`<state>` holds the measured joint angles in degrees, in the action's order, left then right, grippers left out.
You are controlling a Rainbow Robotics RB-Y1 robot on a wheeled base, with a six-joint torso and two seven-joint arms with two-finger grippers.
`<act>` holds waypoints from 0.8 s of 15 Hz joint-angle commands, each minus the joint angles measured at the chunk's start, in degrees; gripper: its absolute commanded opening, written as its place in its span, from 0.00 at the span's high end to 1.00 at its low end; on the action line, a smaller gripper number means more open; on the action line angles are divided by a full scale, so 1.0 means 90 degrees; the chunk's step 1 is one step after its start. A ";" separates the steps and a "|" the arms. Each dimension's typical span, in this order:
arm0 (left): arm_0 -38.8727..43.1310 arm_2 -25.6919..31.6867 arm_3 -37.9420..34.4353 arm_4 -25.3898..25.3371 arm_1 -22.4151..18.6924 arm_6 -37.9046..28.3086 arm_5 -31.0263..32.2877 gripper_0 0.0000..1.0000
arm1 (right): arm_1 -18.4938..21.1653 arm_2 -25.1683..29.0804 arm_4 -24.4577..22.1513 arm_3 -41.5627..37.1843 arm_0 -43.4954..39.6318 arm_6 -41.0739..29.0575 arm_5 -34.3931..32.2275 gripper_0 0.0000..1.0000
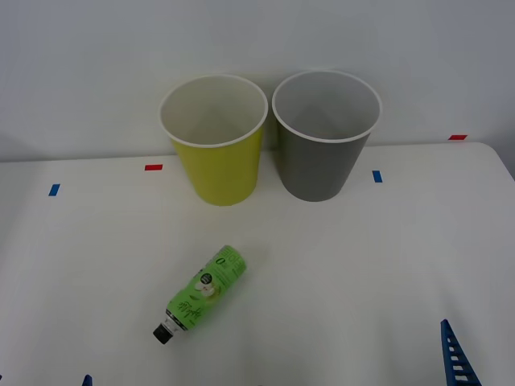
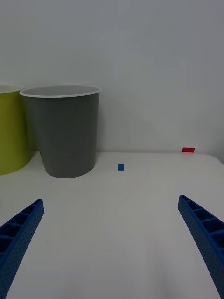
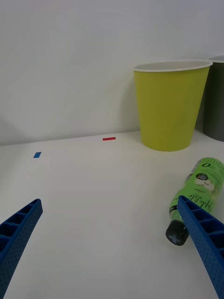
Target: Put cans in the gray bin and PET bottles in the light green bin.
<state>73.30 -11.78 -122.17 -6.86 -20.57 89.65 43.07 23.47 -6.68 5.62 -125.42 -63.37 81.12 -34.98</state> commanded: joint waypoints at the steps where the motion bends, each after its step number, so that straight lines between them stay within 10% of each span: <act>1: 0.0000 0.0000 0.0000 0.0000 0.0000 0.0000 0.0000 0.00 | 0.0000 0.0000 0.0000 0.0000 0.0000 0.0000 0.0000 0.00; 12: 0.0000 0.0000 0.0000 0.0000 0.0000 0.0000 0.0000 0.00 | 0.0000 0.0000 0.0000 0.0000 0.0000 0.0000 0.0000 0.00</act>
<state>73.30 -11.78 -122.17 -6.86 -20.57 89.65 43.07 23.47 -6.68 5.62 -125.42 -63.37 81.12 -34.98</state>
